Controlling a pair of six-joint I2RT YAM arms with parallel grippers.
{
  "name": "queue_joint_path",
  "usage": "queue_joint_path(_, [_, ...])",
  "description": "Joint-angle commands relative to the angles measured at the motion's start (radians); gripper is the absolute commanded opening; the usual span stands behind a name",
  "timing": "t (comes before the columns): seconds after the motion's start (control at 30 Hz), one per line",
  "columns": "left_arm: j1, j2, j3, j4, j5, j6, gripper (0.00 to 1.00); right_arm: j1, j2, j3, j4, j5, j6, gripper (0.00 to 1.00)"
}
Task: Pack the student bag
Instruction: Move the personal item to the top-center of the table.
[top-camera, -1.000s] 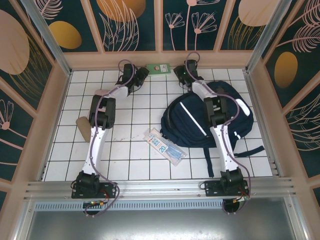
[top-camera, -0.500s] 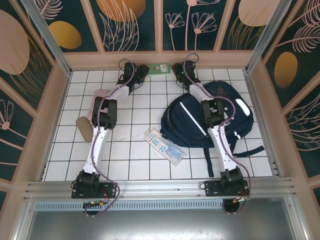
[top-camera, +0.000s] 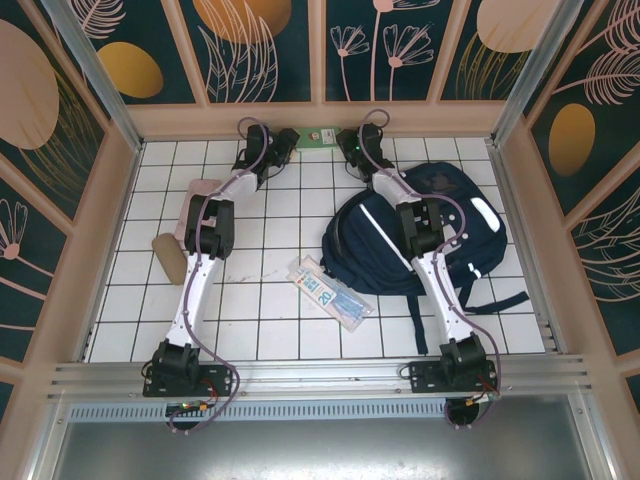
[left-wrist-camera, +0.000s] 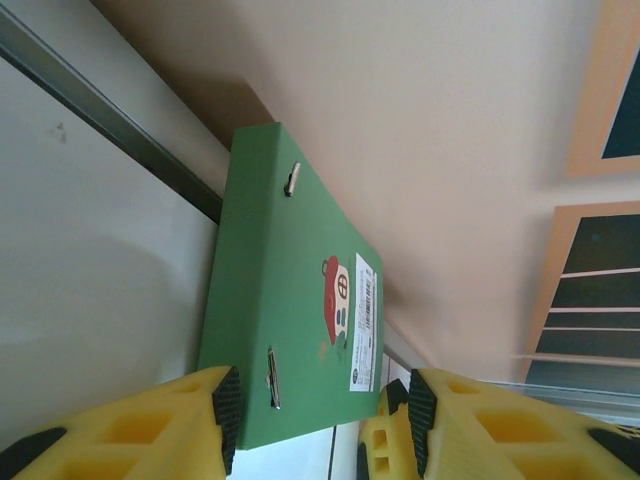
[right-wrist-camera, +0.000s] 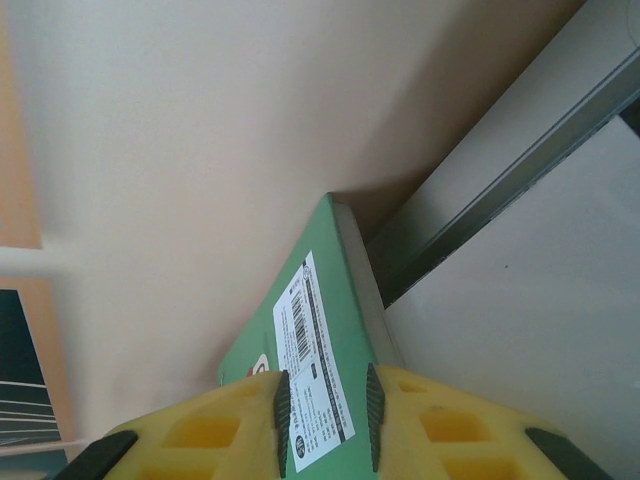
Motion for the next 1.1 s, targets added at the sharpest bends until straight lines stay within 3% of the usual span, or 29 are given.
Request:
queue_joint_path(0.0, [-0.018,0.041,0.025,-0.013,0.08,-0.007,0.48,0.068,0.052,0.004,-0.087,-0.161,-0.009,0.29])
queue_joint_path(0.07, [-0.022,0.032,0.018,-0.016,0.1,-0.002,0.48,0.066,0.036,-0.012,-0.094,-0.177,-0.03,0.28])
queue_joint_path(0.23, [-0.039,-0.055,-0.111,-0.007,0.114,0.037,0.48,0.06,-0.016,-0.08,-0.068,-0.24,-0.074,0.11])
queue_joint_path(0.7, [-0.092,-0.369,-0.647,0.181,0.086,0.045,0.47,0.074,-0.13,-0.228,-0.161,-0.348,-0.198,0.11])
queue_joint_path(0.8, [-0.099,-0.454,-0.8,0.256,0.07,0.023,0.47,0.091,-0.186,-0.313,-0.18,-0.366,-0.238,0.12])
queue_joint_path(1.07, [-0.101,-0.744,-1.204,0.24,0.013,0.071,0.47,0.146,-0.396,-0.595,-0.191,-0.359,-0.317,0.13])
